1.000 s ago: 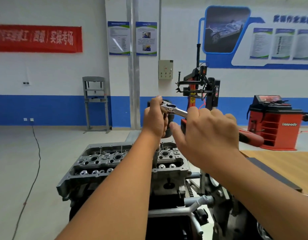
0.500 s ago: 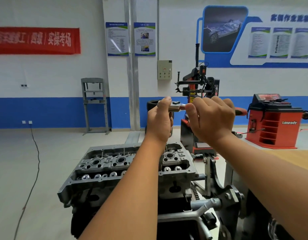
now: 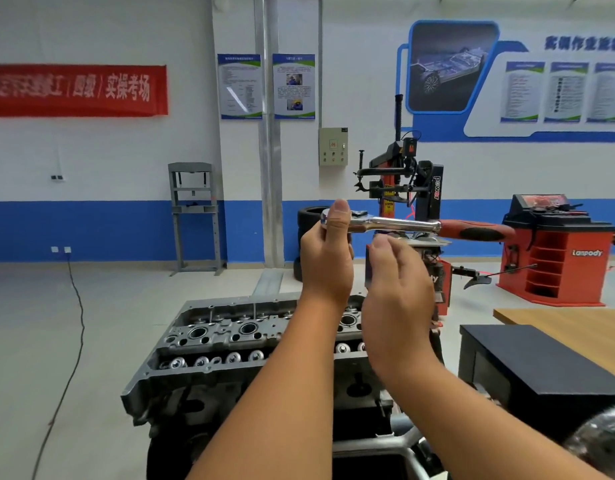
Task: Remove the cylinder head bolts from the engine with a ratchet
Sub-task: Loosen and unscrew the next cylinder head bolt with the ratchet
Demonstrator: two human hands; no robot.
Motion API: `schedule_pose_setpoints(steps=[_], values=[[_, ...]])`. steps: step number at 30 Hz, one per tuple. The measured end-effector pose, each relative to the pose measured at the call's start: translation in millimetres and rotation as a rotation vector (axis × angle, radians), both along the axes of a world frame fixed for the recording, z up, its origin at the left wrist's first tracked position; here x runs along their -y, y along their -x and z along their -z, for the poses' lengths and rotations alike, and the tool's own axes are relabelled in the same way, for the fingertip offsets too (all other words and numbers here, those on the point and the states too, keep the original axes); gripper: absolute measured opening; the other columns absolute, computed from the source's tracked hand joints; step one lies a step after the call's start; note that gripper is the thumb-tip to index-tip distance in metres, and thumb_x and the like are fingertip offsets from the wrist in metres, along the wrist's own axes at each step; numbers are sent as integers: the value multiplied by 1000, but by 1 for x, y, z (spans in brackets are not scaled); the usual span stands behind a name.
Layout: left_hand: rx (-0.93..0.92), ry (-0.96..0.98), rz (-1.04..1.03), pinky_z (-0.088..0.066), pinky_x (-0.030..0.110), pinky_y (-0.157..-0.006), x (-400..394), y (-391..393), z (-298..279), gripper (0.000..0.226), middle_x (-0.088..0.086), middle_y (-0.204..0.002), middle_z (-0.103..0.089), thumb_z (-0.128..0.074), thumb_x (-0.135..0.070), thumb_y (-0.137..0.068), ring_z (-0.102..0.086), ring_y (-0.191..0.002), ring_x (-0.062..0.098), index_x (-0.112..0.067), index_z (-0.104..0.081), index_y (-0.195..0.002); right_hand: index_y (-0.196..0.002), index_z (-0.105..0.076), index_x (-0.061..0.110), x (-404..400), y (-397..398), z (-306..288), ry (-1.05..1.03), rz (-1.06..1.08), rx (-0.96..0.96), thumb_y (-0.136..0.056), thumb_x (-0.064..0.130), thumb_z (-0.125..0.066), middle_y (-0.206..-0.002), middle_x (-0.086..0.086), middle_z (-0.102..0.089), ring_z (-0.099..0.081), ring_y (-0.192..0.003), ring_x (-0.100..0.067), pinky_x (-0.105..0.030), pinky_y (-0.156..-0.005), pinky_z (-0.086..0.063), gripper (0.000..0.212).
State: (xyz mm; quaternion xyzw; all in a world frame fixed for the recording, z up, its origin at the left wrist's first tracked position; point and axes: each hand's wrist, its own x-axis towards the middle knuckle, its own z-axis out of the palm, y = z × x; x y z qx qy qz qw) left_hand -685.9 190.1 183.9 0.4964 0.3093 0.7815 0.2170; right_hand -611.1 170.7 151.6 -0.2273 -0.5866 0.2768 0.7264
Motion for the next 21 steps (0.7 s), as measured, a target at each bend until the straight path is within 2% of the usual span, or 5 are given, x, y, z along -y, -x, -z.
schedule_pose_setpoints(steps=[4, 8, 12, 15, 21], values=[[-5, -9, -39, -43, 37, -63, -1, -1, 6, 66, 8, -64, -51, -46, -65, -90, -49, -64, 24, 0, -57, -80, -90, -63, 27, -12, 17, -50, 574, -362, -176, -98, 64, -54, -79, 10, -75, -71, -77, -6, -34, -73, -53, 39], [-42, -41, -27, -44, 33, -61, -5, 4, 21, 71, -6, -61, -53, -41, -83, -82, -52, -61, 16, -15, -61, -74, -107, -61, 6, -38, 34, -92, 784, -445, -59, -100, 28, -55, -95, -12, -77, -73, -79, -28, -36, -65, -60, 23], [-54, -56, -139, -52, 47, -80, -11, 10, 30, 54, 12, -89, -69, -40, -69, -95, -65, -89, 34, -28, -72, -109, -119, -51, 3, -51, 37, -114, 797, -752, 187, -103, 9, -47, -79, -16, -77, -75, -62, -31, -45, -60, -64, 18], [42, -37, -169, -45, 52, -77, -15, 16, 32, 60, 37, -109, -63, -37, -58, -96, -57, -100, 56, -15, -70, -121, -95, -54, 4, -52, 52, -108, 758, -795, 184, -104, 10, -45, -61, -10, -69, -69, -51, -23, -41, -64, -62, 14], [82, -57, -35, -50, 36, -72, -16, 14, 37, 56, 7, -86, -72, -39, -59, -102, -68, -86, 29, -12, -70, -102, -89, -58, -4, -45, 53, -86, 638, -561, -310, -100, 9, -47, -66, -16, -71, -65, -55, -31, -34, -49, -55, 20]])
